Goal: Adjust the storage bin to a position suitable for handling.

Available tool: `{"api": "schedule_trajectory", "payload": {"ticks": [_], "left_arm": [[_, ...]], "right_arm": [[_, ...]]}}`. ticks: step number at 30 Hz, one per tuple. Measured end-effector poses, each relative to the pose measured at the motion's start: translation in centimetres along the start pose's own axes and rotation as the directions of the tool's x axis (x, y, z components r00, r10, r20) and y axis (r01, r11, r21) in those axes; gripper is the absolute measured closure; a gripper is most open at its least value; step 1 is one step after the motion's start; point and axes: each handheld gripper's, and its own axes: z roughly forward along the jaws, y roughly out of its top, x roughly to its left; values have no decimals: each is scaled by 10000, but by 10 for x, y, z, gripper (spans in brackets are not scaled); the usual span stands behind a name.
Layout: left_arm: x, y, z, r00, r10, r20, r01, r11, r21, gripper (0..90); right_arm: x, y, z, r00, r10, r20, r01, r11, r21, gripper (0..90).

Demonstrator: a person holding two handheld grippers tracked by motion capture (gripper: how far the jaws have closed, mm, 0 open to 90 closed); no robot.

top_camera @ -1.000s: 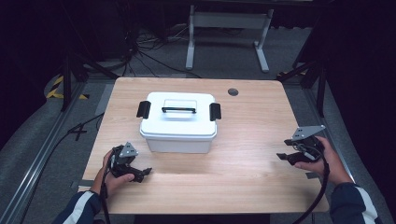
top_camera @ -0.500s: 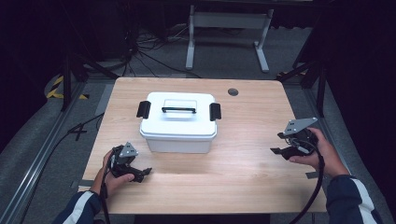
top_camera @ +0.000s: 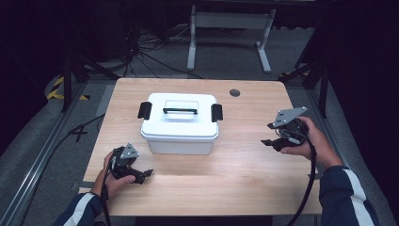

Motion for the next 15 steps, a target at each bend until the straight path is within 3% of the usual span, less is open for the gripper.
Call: {"api": "schedule_trajectory", "payload": {"ticks": [5,15], "left_arm": [[0,0,0,10000,-2,-3,2,10000,3,1],[1,0,0,10000,74,50,-74,10000,-8,1]], "right_arm": [[0,22,-5,9992,-403,4,403,9984,-394,363],[-2,64,0,9931,-1157,-173,1149,9925,-429,368]]}}
